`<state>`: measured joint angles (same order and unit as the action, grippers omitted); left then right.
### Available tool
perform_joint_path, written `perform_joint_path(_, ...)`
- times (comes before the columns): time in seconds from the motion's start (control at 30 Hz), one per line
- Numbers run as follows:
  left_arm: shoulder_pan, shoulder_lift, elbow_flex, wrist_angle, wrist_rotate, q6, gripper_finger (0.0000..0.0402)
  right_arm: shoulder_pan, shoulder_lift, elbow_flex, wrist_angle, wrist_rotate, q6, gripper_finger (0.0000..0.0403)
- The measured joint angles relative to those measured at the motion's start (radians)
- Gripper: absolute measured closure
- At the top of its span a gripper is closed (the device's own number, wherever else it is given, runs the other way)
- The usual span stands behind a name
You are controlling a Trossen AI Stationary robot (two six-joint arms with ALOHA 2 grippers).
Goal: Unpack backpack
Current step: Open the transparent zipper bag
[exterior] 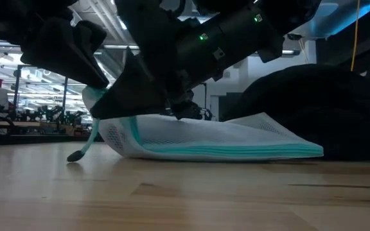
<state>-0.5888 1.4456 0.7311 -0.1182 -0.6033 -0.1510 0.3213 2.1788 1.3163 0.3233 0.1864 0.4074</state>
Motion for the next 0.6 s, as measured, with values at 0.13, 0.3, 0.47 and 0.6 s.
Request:
perform_joint_path(0.13,0.0,0.0,-0.001,-0.003,0.0,0.001,0.0401,0.006,-0.017,0.0,-0.057,0.03,0.004,0.0402)
perform_joint_path(0.3,0.0,0.0,-0.002,-0.006,0.002,-0.002,0.0401,0.007,-0.046,-0.003,-0.154,0.078,0.007,0.0403)
perform_joint_path(0.47,0.001,0.0,-0.002,-0.007,0.001,-0.002,0.0401,0.007,-0.068,-0.003,-0.179,0.103,0.006,0.0403)
perform_joint_path(0.6,0.001,0.0,-0.002,-0.007,0.004,-0.003,0.0401,0.007,-0.08,-0.003,-0.226,0.129,0.009,0.0403)
